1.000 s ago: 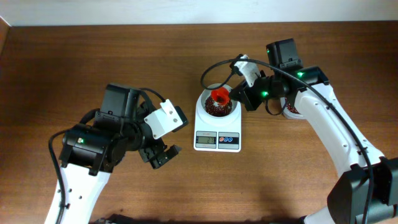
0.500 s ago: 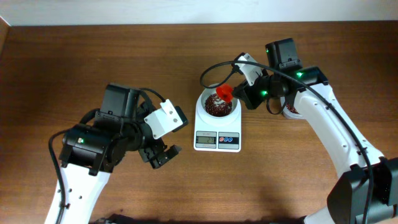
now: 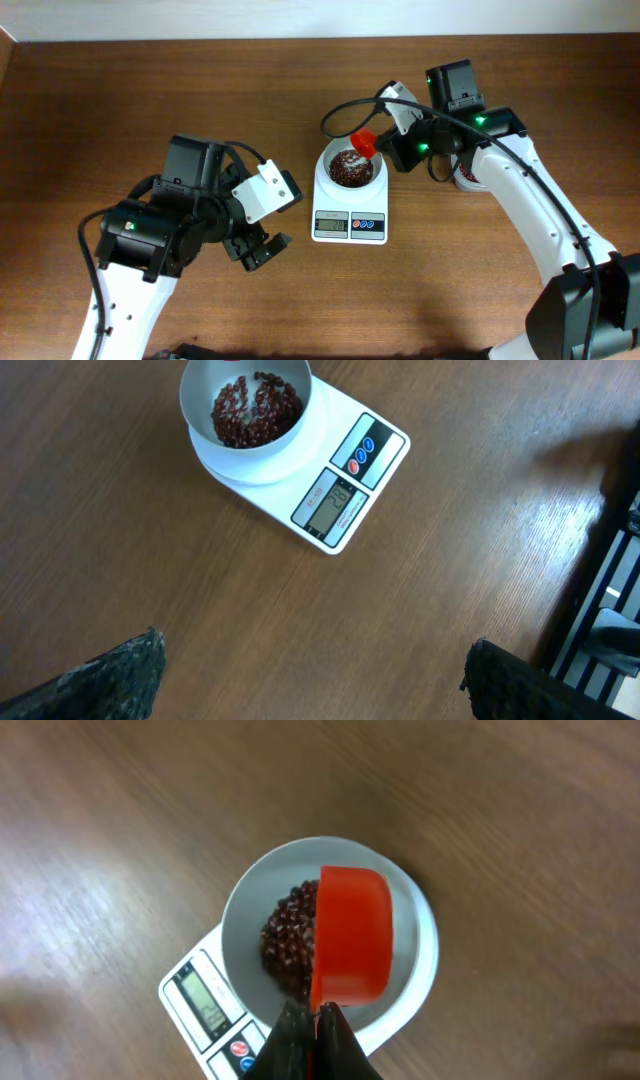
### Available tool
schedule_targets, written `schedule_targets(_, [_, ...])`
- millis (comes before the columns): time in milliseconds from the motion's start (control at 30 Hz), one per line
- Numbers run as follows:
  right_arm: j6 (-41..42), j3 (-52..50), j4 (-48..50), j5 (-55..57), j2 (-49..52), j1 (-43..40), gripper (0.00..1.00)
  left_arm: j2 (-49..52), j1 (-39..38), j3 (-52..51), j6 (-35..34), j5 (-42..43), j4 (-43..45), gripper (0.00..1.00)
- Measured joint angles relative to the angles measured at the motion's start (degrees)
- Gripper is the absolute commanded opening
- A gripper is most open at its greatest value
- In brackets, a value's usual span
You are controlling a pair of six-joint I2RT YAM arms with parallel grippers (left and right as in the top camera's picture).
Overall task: Scoop and weigh 50g on scale
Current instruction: 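Tilt the red scoop to pour beans into the white bowl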
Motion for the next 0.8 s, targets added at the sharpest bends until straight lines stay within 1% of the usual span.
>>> schedule_targets(167, [-0.2, 0.0, 0.46, 0.07, 0.0, 0.02, 0.04, 0.0, 0.0, 0.0, 0.0, 0.02, 0.0, 0.99])
schedule_targets(333, [-0.24, 0.0, 0.96, -3.3, 0.0, 0.02, 0.04, 0.0, 0.0, 0.02, 0.0, 0.02, 0.0, 0.99])
schedule_targets(433, [-0.24, 0.0, 0.33, -3.23, 0.0, 0.11, 0.04, 0.0, 0.0, 0.0, 0.0, 0.02, 0.0, 0.99])
schedule_targets(500, [-0.22, 0.0, 0.26, -0.92, 0.0, 0.68, 0.04, 0.0, 0.0, 0.0, 0.0, 0.02, 0.0, 0.99])
schedule_targets(600, [-0.15, 0.0, 0.28, 5.75, 0.0, 2.45, 0.04, 0.0, 0.0, 0.0, 0.0, 0.02, 0.0, 0.99])
schedule_targets(800, [-1.07, 0.0, 0.74, 7.58, 0.0, 4.63, 0.04, 0.0, 0.0, 0.0, 0.0, 0.02, 0.0, 0.99])
